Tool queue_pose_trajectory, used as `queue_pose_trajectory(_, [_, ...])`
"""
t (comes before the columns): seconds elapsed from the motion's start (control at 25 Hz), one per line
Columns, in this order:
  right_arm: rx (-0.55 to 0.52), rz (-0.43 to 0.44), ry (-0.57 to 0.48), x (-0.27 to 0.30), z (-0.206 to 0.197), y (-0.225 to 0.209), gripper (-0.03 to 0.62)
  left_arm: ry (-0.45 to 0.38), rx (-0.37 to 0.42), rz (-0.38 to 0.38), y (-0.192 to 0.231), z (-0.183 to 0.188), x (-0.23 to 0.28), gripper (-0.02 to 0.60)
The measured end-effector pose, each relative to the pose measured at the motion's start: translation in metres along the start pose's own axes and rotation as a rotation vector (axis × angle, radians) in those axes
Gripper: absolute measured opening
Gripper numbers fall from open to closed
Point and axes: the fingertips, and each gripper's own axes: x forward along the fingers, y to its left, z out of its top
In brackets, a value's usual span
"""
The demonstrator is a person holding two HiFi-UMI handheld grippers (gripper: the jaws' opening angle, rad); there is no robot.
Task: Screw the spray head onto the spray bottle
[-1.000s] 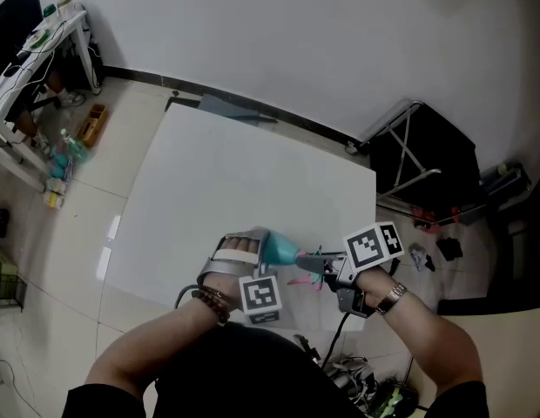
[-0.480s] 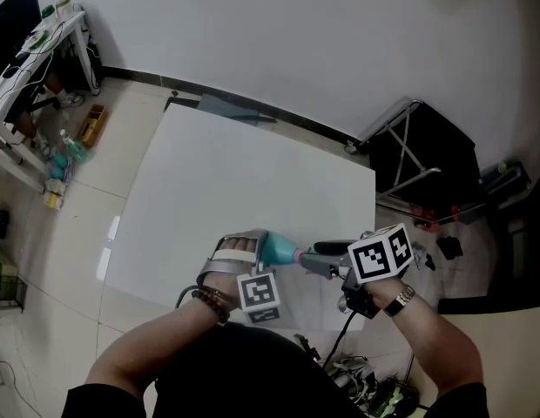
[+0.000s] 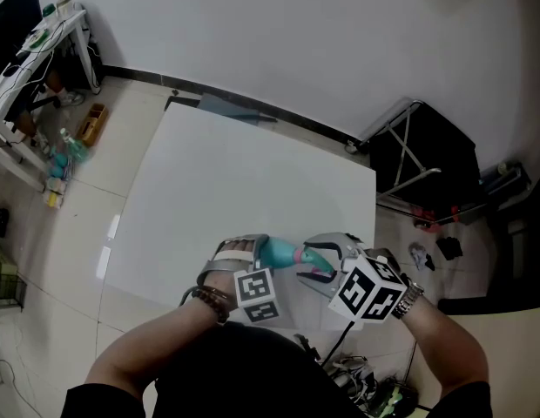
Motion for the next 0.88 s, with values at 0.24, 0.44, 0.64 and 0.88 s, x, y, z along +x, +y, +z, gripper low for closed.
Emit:
queue_pose_trajectory(0.24, [0.071, 0.004, -0.127, -0.019, 0.024, -0.018, 0.212, 0.001, 0.013, -0.005, -0.001, -0.005, 0.001, 0.387])
queue_pose_trajectory(0.44, [0.061, -0.050, -0.004, -0.011, 0.007, -0.029, 0.164, -0.023, 0.052, 0.001, -0.006, 0.004, -0.003, 0.387])
queue_pose_trajectory(0.64, [0.131, -0.091, 0.027, -0.011, -0.009, -0.038, 0.130, -0.042, 0.047, 0.012, -0.005, 0.007, -0.005, 0.387])
queue_pose_trajectory(0.88, [0.206, -0.107, 0.058, -0.011, -0.025, -0.043, 0.109, -0.059, 0.017, 0.010, -0.002, 0.006, -0.005, 0.385])
